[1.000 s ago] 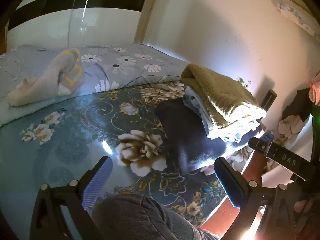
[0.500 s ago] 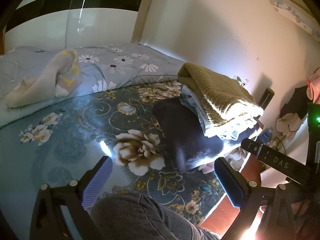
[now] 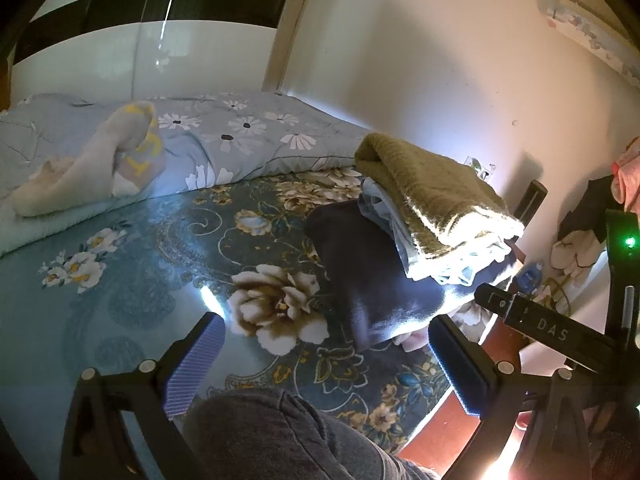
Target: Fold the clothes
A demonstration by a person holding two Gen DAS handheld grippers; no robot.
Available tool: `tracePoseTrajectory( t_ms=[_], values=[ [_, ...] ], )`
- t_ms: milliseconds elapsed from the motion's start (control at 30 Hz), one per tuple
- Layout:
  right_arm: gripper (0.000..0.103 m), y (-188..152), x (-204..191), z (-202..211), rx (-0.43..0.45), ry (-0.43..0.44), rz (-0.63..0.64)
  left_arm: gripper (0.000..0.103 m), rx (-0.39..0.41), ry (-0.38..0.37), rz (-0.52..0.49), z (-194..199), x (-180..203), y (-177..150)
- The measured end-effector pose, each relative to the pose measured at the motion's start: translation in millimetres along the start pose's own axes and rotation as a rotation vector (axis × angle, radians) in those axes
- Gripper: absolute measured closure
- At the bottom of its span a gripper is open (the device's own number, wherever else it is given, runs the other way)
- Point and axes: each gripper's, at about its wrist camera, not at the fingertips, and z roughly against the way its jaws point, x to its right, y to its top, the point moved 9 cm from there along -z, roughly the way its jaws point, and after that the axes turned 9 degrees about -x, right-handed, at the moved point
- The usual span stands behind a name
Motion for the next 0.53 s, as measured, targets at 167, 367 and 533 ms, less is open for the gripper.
tracePoseTrajectory(
  t_ms=[167, 367, 533],
  values=[
    [0.013, -2.0, -2.9, -1.7, -0.01, 0.002, 0.006, 0.0, 0.002, 0.001, 0.008, 0.9, -1.1, -0.2],
    [0.013, -2.8, -3.3, -2.6, -0.013, 0.005, 0.004, 0.0, 0.022, 0.007, 0.013, 4.4, -2.1, 1.0],
    [0.013, -3.5, -3.5, -2.9, -0.015, 0.006, 0.004, 0.0, 0.023, 0.008, 0.01, 4.4, -1.4, 0.0]
  ],
)
